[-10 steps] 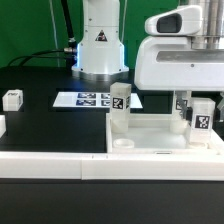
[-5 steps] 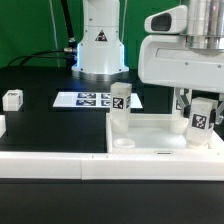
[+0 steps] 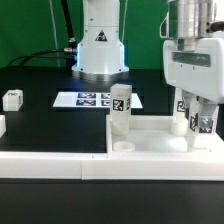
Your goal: Assemble square table
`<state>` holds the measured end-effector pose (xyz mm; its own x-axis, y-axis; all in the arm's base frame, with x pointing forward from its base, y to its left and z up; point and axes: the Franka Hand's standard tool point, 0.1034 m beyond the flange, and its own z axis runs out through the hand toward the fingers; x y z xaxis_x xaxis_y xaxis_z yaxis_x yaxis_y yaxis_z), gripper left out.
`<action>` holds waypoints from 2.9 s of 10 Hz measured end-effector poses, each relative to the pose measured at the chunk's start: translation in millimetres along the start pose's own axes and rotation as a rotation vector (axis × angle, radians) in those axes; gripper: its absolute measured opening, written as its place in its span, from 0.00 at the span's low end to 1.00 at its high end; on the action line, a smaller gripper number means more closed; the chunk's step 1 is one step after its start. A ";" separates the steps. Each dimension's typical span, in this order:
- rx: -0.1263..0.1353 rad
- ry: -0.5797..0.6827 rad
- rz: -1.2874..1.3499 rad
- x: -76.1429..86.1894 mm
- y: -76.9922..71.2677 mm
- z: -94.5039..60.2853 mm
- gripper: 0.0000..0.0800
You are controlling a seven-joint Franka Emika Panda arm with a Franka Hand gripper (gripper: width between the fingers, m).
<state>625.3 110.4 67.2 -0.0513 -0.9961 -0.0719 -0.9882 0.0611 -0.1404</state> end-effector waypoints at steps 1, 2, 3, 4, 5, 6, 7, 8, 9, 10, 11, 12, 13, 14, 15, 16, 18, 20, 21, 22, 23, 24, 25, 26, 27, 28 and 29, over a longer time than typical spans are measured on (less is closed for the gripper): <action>0.000 -0.011 0.082 0.9 0.4 0.2 0.36; -0.001 -0.014 0.105 1.1 0.5 0.3 0.37; -0.002 -0.014 0.096 0.4 0.8 0.9 0.37; -0.001 -0.014 0.067 0.4 0.8 0.9 0.61; 0.014 -0.012 -0.042 -1.9 -2.4 -0.5 0.77; 0.050 -0.010 -0.244 -7.5 -8.3 -3.1 0.77; 0.078 -0.008 -0.505 -10.7 -12.0 -4.0 0.80; 0.077 -0.008 -0.531 -9.5 -11.8 -3.4 0.80; 0.077 -0.005 -0.581 -9.3 -11.9 -3.4 0.81; 0.077 0.000 -0.672 -8.8 -12.1 -3.5 0.81; 0.077 0.003 -0.743 -8.5 -12.2 -3.5 0.81; 0.072 0.014 -0.899 -7.1 -12.3 -3.4 0.81; 0.054 0.021 -1.112 -3.2 -12.1 -2.6 0.81; 0.018 0.006 -1.271 -0.7 -10.4 -0.7 0.81; -0.016 0.000 -1.405 -1.8 -11.3 2.2 0.81; -0.012 0.005 -1.404 -1.3 -12.7 2.0 0.81; -0.013 0.006 -1.370 -0.9 -12.7 2.2 0.66; -0.012 0.004 -1.225 -0.5 -12.3 2.6 0.36; -0.013 0.006 -1.152 0.6 -12.2 2.7 0.36; -0.021 0.003 -1.042 2.1 -11.7 2.6 0.36; -0.049 -0.006 -0.874 4.0 -11.8 0.9 0.36; -0.070 0.003 -0.665 5.4 -9.9 1.3 0.36; -0.094 0.008 -0.470 6.0 -7.9 1.8 0.36; -0.123 0.009 -0.275 7.3 -7.1 3.8 0.36; -0.144 0.011 -0.126 8.7 -7.1 3.5 0.36; -0.146 0.016 0.041 9.8 -5.5 3.6 0.36; -0.147 0.020 0.089 9.8 -4.8 3.6 0.36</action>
Offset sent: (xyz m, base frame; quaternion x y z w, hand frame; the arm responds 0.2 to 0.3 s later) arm 0.0000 0.0000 0.0000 0.0000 0.0000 -0.0650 0.9979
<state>630.0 100.5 63.6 -0.1410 -0.9883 -0.0579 -0.9900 0.1405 0.0120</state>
